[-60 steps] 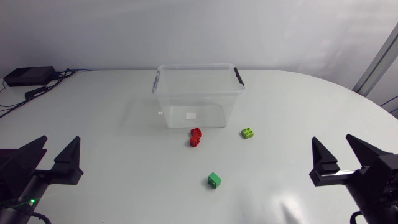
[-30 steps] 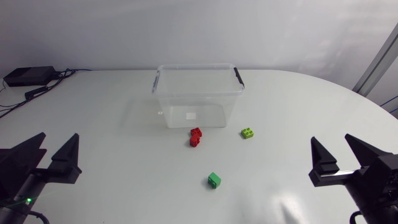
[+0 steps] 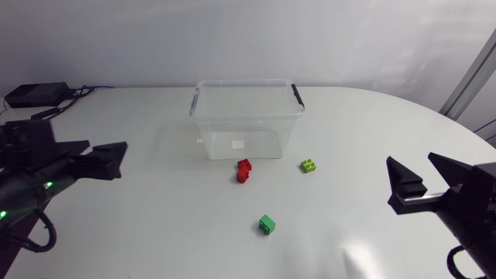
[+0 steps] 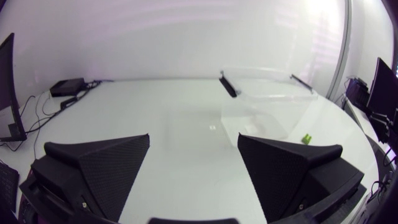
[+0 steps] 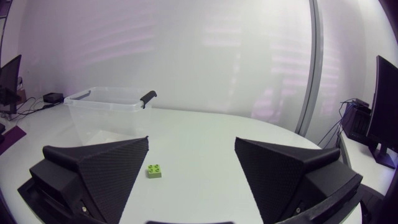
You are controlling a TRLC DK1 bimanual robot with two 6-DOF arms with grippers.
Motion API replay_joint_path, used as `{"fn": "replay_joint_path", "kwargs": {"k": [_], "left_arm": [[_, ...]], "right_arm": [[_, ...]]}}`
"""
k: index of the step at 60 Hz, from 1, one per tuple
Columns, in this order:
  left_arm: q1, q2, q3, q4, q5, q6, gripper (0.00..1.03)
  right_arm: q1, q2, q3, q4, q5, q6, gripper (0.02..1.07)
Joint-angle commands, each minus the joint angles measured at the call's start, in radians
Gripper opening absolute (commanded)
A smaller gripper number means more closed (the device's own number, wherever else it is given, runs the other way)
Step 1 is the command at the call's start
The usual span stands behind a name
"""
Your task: Place the duplo bricks in the container
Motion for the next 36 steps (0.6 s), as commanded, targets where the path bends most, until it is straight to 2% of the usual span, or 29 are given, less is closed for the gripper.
{"fn": "replay_joint_path", "kwargs": {"k": [1, 9, 18, 27, 36], "left_arm": [[-0.072, 0.171, 0.120, -0.064, -0.030, -0.037, 0.99], [-0.154, 0.405, 0.235, -0.131, -0.031, -0.028, 0.99], [-0.182, 0.658, 0.374, -0.199, 0.008, 0.011, 0.98], [-0.205, 0.846, 0.498, -0.209, 0.057, -0.006, 0.97], [-0.292, 0.974, 0.597, -0.217, 0.059, -0.015, 0.97]], "right_arm": [[0.007, 0.131, 0.079, -0.001, 0.002, 0.056, 1.02], [0.000, 0.263, 0.124, 0.002, -0.003, 0.110, 1.02], [-0.008, 0.360, 0.148, 0.006, -0.026, 0.151, 1.02], [-0.028, 0.407, 0.162, -0.015, -0.057, 0.159, 1.02], [-0.026, 0.426, 0.136, -0.006, -0.078, 0.174, 1.02]]}}
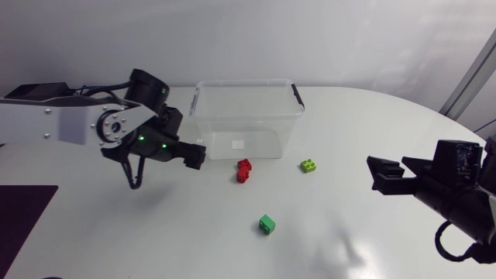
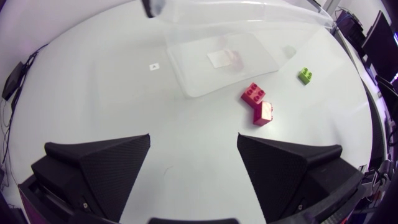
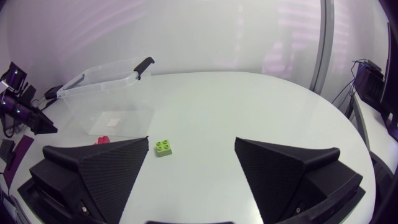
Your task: Place the duplo bricks in the container
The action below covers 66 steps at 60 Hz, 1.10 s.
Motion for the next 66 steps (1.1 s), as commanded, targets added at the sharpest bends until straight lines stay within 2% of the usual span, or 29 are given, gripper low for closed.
{"fn": "replay_joint_path", "kwargs": {"k": [1, 10, 18, 44, 54, 56, 59, 66], "left_arm": [[-0.058, 0.069, 0.067, -0.012, 0.012, -0.023, 0.97], [-0.156, 0.187, 0.147, -0.009, 0.011, -0.025, 0.97], [-0.205, 0.270, 0.201, -0.001, 0.008, -0.018, 0.96], [-0.210, 0.437, 0.294, 0.088, -0.017, 0.057, 0.96], [-0.202, 0.454, 0.325, 0.089, -0.017, 0.072, 0.90], [-0.201, 0.457, 0.333, 0.085, -0.017, 0.078, 0.86], [-0.197, 0.465, 0.349, 0.062, -0.015, 0.086, 0.76], [-0.193, 0.486, 0.400, -0.032, 0.002, 0.103, 0.73]], "right_arm": [[-0.002, 0.029, -0.001, -0.001, -0.019, 0.041, 1.02], [-0.002, 0.098, -0.021, 0.043, -0.024, 0.044, 1.02], [0.001, 0.138, -0.030, 0.079, -0.045, 0.044, 1.02], [0.013, 0.341, -0.010, 0.192, -0.062, 0.044, 1.02], [0.013, 0.405, 0.019, 0.203, -0.065, 0.040, 1.02], [0.013, 0.414, 0.023, 0.201, -0.065, 0.040, 1.02], [0.013, 0.417, 0.028, 0.200, -0.065, 0.040, 1.02], [0.015, 0.417, 0.033, 0.195, -0.068, 0.040, 1.02]]}}
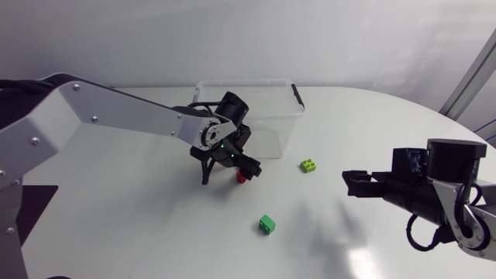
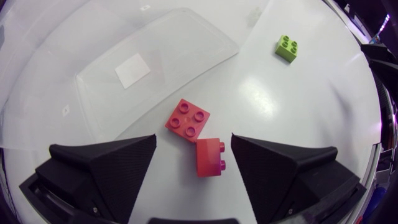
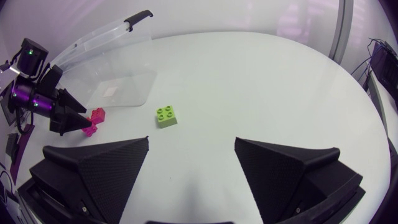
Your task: Place the duplo bricks in the container
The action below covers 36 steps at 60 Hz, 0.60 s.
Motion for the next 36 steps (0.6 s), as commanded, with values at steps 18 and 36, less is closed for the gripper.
{"fn": "replay_joint_path", "kwargs": {"k": [18, 36], "left_arm": [[0.005, 0.059, 0.091, -0.162, 0.047, 0.035, 0.55], [-0.001, 0.114, 0.163, -0.238, 0.065, 0.023, 0.37]], "right_arm": [[0.017, 0.005, 0.022, 0.002, -0.007, 0.024, 1.02], [0.019, -0.009, 0.017, -0.012, -0.005, 0.022, 1.02]]}}
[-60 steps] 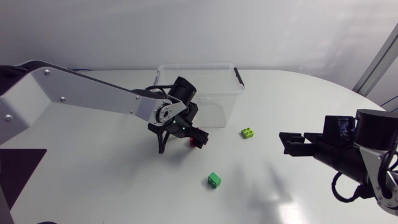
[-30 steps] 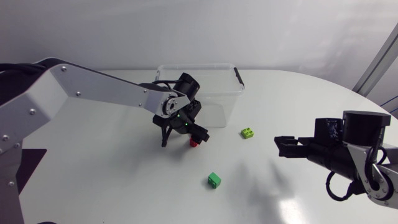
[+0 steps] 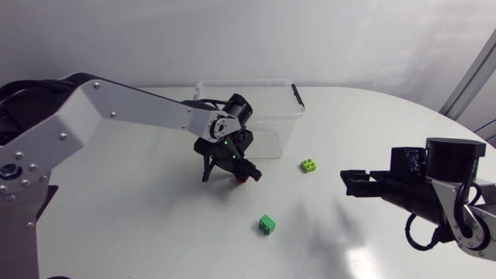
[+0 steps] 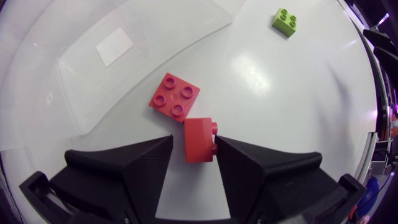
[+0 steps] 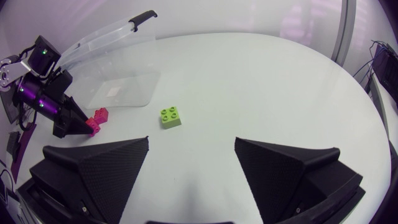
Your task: Place the duplo bricks in the container
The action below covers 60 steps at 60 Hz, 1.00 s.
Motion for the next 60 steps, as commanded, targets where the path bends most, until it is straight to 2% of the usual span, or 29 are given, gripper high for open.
{"fn": "replay_joint_path", "kwargs": {"k": [1, 11, 21, 32, 39, 46, 60], "left_arm": [[-0.005, 0.044, 0.048, -0.036, 0.011, 0.000, 0.36], [-0.023, 0.041, 0.034, -0.055, 0.012, 0.010, 0.28], [-0.038, -0.046, -0.012, -0.056, 0.014, 0.005, 0.27], [-0.057, -0.195, -0.044, -0.058, 0.015, -0.009, 0.27], [-0.058, -0.275, -0.051, -0.058, 0.014, -0.010, 0.27], [-0.028, -0.346, -0.005, -0.055, 0.014, -0.015, 0.27], [0.020, -0.427, 0.044, -0.010, 0.014, -0.021, 0.27]], "right_arm": [[0.005, -0.006, 0.014, -0.010, -0.002, 0.022, 1.02], [0.003, -0.004, 0.011, -0.008, -0.004, 0.019, 1.02], [0.003, 0.017, 0.019, 0.001, -0.004, 0.019, 1.02], [0.006, 0.143, 0.054, 0.050, -0.010, 0.019, 1.02], [0.019, 0.235, 0.100, 0.076, -0.053, 0.007, 1.02], [0.045, 0.346, 0.169, 0.086, -0.087, -0.013, 1.02], [0.086, 0.568, 0.307, 0.084, -0.087, -0.053, 1.02]]}}
